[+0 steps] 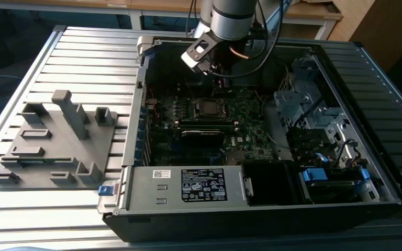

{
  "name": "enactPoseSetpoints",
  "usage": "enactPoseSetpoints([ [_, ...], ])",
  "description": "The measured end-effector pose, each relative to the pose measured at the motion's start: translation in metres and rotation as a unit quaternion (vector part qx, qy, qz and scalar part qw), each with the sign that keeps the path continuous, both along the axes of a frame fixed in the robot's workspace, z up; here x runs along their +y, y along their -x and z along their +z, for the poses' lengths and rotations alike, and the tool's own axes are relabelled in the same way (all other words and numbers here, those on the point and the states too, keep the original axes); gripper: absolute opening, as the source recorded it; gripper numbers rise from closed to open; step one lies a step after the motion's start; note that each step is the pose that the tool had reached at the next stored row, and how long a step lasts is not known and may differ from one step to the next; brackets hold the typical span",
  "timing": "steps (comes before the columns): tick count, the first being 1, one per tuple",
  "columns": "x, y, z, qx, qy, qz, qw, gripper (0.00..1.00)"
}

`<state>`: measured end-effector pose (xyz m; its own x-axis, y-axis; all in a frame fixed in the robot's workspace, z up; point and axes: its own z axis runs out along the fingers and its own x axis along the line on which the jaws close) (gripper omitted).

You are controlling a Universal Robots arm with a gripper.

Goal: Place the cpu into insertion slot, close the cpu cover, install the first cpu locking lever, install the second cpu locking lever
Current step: 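Close the cpu cover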

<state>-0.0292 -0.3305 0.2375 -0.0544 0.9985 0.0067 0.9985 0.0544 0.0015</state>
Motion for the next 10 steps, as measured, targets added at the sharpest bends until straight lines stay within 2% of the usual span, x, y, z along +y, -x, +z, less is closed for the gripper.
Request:
enactPoseSetpoints([
  [7, 0.0, 0.0, 0.0, 0.0, 0.0, 0.003, 1.0, 0.1],
  [10, 0.0, 0.0, 0.0, 0.0, -0.0001, 0.011, 0.99993, 0.1],
])
